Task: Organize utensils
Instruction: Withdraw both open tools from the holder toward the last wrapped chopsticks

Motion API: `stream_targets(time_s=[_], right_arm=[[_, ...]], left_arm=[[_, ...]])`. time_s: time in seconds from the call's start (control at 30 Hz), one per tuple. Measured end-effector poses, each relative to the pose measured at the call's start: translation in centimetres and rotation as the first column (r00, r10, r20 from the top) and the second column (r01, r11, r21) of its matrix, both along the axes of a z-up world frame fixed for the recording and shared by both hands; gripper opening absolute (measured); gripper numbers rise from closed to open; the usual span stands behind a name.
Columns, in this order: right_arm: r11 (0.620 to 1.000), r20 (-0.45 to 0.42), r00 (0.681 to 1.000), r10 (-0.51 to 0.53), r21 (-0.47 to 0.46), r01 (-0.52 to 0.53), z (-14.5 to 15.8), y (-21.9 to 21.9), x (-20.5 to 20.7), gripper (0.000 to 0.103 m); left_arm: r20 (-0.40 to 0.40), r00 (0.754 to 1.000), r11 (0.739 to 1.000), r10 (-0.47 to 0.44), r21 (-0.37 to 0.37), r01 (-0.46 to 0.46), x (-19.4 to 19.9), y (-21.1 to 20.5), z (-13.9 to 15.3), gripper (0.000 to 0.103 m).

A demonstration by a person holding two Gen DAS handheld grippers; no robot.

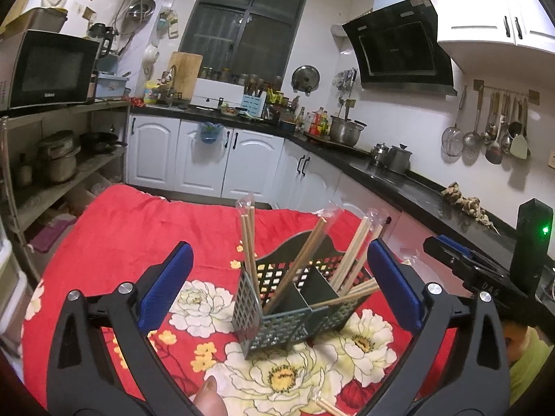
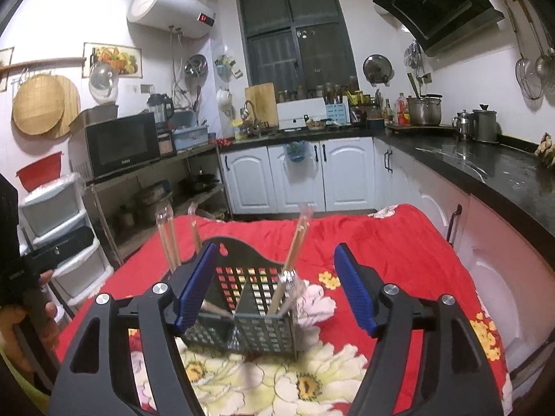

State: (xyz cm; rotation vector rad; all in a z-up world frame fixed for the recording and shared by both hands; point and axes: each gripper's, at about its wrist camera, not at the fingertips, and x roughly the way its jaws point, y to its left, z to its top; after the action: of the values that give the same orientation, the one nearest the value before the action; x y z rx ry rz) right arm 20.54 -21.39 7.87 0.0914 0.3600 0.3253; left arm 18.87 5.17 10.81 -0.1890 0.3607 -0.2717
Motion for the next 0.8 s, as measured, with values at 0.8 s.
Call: stream_targets(time_s=[0.8], right_arm=[[0.997, -0.069, 0.998, -0.014, -0.078, 0.009, -1.6, -1.3, -3.2, 0.068]], left_arm=[[-0.108, 0.990, 0.996, -0.089, 0.005, 0.090, -2.3, -2.5, -3.4, 0.093]])
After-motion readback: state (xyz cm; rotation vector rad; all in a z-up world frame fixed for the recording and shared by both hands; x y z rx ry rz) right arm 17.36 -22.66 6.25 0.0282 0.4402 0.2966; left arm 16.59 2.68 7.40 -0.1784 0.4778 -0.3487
